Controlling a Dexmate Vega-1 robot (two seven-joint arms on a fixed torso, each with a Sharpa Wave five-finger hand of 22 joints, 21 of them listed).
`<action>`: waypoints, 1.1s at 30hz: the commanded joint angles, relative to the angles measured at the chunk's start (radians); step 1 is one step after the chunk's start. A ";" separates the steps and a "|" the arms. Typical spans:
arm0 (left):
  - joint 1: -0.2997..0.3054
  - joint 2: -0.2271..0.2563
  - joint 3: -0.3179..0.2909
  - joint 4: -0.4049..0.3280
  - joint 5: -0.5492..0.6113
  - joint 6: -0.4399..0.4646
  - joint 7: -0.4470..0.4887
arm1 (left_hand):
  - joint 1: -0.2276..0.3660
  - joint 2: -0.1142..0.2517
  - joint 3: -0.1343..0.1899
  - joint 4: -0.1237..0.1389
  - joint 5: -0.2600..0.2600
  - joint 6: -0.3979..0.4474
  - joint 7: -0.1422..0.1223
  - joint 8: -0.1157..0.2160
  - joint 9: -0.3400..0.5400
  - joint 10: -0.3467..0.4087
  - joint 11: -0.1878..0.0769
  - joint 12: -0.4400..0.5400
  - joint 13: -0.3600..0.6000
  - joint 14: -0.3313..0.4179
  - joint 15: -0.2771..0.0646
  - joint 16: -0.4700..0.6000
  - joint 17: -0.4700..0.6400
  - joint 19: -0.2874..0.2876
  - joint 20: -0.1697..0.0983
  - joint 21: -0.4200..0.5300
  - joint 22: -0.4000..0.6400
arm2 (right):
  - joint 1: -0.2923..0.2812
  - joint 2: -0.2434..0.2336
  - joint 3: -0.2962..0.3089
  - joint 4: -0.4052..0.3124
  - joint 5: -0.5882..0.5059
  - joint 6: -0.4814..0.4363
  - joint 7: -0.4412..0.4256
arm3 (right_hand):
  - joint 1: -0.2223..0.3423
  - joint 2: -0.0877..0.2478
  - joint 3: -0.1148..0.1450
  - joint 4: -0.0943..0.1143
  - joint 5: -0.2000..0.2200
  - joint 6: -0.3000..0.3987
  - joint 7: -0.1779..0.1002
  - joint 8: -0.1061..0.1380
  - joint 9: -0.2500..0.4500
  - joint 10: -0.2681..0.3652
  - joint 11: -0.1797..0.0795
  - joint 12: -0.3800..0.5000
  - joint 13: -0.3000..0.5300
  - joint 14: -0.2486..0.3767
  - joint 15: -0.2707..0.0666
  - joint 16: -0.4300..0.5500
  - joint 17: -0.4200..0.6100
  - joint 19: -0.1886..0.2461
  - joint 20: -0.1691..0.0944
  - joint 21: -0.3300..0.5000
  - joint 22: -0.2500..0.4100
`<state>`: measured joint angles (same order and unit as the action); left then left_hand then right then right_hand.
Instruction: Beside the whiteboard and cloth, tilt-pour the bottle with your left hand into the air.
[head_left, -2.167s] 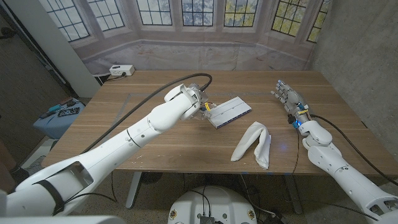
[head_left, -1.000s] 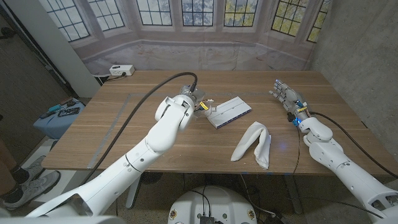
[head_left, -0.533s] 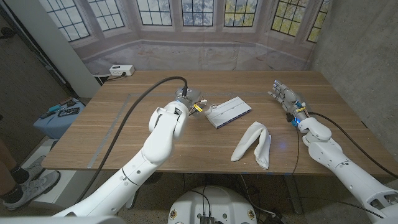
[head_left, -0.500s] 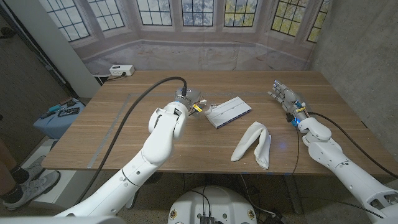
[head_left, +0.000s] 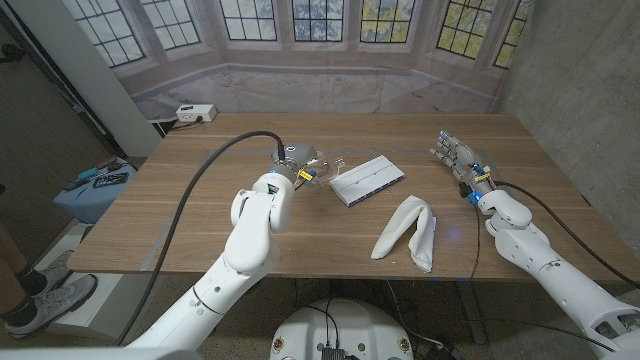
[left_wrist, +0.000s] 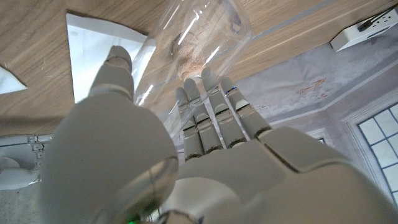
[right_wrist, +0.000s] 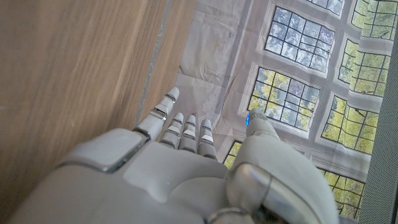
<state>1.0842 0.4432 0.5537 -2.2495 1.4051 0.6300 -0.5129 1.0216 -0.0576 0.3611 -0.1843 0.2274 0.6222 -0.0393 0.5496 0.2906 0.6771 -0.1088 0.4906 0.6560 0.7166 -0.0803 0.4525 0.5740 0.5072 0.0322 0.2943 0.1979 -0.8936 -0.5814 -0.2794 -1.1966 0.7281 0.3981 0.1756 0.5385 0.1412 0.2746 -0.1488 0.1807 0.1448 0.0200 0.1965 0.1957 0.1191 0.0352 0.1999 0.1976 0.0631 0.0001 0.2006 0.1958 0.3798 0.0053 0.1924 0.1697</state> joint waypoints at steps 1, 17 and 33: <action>0.036 0.014 -0.008 0.005 -0.174 0.067 0.207 | 0.102 0.146 0.024 0.025 0.004 0.167 0.033 0.141 0.003 0.069 -0.054 0.001 0.053 0.084 -0.074 0.005 0.008 0.010 0.004 0.009 0.005 | 0.014 0.005 -0.010 0.001 -0.005 -0.009 0.002 | 0.010 -0.002 0.002 0.002 0.005 0.010 0.000 0.005 0.002 0.008 0.003 0.004 0.005 0.012 -0.001 0.008 0.001 0.011 -0.005 0.002 0.001; 0.069 0.077 -0.029 0.015 -0.470 0.036 0.547 | 0.102 0.142 0.025 0.024 0.008 0.172 0.031 0.141 -0.003 0.069 -0.064 -0.004 0.056 0.091 -0.080 0.004 0.009 0.013 -0.005 0.010 0.005 | 0.039 0.010 -0.022 0.000 -0.014 -0.028 -0.004 | 0.010 -0.002 0.002 0.002 0.005 0.010 0.003 0.005 0.002 0.008 0.004 0.003 0.005 0.013 0.002 0.008 0.002 0.013 -0.004 0.002 0.001; 0.080 0.085 -0.023 0.126 -0.740 -0.120 0.916 | 0.093 0.150 0.026 0.031 0.014 0.175 0.033 0.139 -0.009 0.067 -0.062 -0.011 0.054 0.085 -0.080 -0.002 0.010 0.013 -0.009 0.010 0.005 | 0.048 0.007 -0.023 0.004 -0.019 -0.034 -0.009 | 0.012 -0.001 0.003 0.002 0.005 0.011 0.005 0.005 0.002 0.011 0.006 0.004 0.005 0.014 0.002 0.008 0.001 0.014 -0.003 0.002 0.001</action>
<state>1.1509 0.5164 0.5291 -2.1959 0.8300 0.6170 0.1606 1.0216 -0.0576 0.3610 -0.1842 0.2371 0.6252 -0.0363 0.5497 0.2791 0.6807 -0.1054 0.4811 0.6635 0.7182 -0.0788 0.4484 0.5779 0.5186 0.0281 0.3003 0.1978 -0.8536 -0.5730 -0.3009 -1.1971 0.7117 0.3699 0.1686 0.5385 0.1412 0.2746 -0.1488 0.1807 0.1503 0.0253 0.1965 0.1957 0.1243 0.0406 0.2000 0.1976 0.0685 0.0056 0.2006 0.1959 0.3853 -0.0002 0.1924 0.1674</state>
